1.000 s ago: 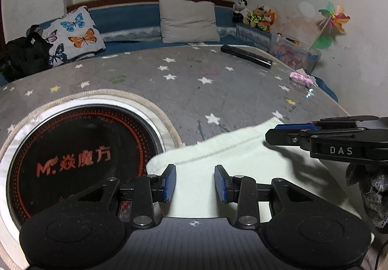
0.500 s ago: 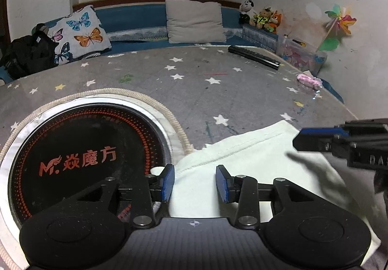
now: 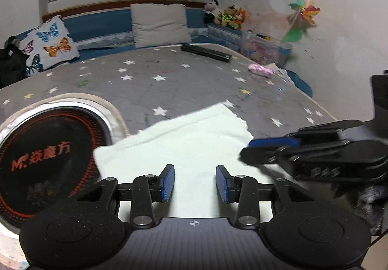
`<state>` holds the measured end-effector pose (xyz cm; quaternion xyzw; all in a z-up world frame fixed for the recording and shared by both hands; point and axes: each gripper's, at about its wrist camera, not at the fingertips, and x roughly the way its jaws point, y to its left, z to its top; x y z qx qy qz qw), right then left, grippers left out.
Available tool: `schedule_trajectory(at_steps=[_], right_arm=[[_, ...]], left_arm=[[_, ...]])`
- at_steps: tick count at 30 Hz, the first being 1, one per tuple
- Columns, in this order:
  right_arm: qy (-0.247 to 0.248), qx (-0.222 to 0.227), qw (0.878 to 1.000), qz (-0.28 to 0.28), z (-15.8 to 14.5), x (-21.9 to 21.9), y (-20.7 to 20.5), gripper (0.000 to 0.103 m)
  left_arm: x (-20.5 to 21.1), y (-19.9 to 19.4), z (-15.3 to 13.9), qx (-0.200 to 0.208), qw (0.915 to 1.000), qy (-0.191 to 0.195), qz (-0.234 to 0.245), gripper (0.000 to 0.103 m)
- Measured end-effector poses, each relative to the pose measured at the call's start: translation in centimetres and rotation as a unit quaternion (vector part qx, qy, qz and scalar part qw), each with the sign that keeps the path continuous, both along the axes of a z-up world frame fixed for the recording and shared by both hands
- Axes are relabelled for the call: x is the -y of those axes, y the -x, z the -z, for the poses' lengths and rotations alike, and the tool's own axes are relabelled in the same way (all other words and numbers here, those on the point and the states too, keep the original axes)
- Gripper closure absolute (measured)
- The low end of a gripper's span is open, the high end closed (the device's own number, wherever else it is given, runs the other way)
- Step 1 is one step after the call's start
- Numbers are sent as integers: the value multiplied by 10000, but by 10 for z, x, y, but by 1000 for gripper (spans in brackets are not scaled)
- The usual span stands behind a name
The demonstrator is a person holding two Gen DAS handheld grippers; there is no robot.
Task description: Fold clothes
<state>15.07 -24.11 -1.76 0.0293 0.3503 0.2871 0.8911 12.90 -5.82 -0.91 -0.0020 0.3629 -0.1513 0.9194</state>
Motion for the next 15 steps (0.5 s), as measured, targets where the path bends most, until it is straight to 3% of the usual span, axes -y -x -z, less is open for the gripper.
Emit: schedule_trajectory(at_steps=[7, 15], right_arm=[[-7, 146, 9999, 17, -10, 7, 16, 85], [48, 209, 9990, -384, -16, 9, 65, 85]], left_arm=[[1, 19, 2, -4, 10000, -12, 63, 60], [6, 47, 3, 5, 9999, -16, 169, 60]])
